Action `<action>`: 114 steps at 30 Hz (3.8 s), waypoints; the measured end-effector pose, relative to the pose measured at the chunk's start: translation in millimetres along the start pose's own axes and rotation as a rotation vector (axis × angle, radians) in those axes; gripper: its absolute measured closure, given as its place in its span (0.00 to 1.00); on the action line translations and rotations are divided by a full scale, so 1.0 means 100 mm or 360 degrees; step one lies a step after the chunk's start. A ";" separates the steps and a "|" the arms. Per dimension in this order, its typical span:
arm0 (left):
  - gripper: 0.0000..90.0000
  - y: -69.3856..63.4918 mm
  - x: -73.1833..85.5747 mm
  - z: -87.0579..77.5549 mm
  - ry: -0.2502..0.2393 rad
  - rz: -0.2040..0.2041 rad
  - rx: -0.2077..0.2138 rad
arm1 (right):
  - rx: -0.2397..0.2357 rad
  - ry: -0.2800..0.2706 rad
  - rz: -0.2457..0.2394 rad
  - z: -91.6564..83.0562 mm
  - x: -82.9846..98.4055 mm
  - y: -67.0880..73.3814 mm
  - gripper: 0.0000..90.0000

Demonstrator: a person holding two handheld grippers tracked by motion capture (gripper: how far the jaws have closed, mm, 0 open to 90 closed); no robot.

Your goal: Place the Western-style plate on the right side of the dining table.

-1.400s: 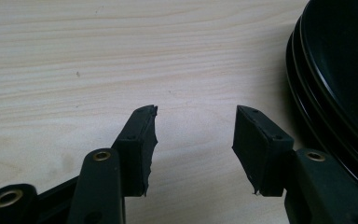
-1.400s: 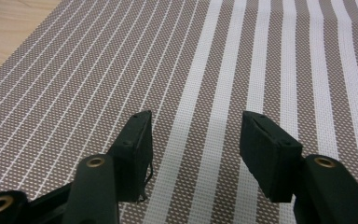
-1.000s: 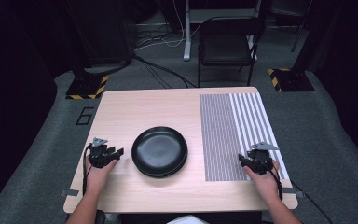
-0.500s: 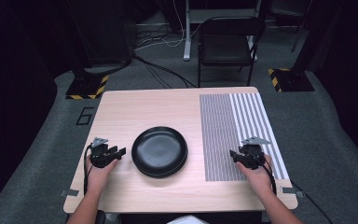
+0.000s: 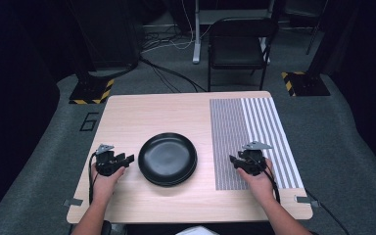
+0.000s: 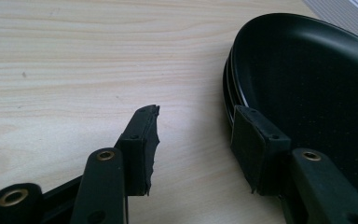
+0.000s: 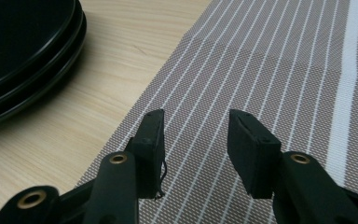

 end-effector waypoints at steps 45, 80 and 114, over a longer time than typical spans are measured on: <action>0.83 -0.17 -0.17 0.10 0.0053 -0.0386 0.0231 | -0.0360 0.0007 0.0248 0.48 -0.41 0.70 0.74; 0.93 -0.25 -0.08 0.13 0.0069 -0.0439 0.0243 | -0.0518 0.0131 0.0489 0.71 -0.27 0.88 0.73; 0.87 -0.44 -0.08 0.31 0.0070 -0.0445 0.0158 | -0.0464 0.0137 0.0726 0.75 -0.35 0.77 0.88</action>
Point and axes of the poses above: each handheld gripper's, and its own axes: z roughly forward along the jaws, x roughly out of its underside, y roughly to its left, the point moved 4 cm from there along z, roughly forward along the jaws, and after that the axes turned 5 degrees about z, right-handed, at the moved point
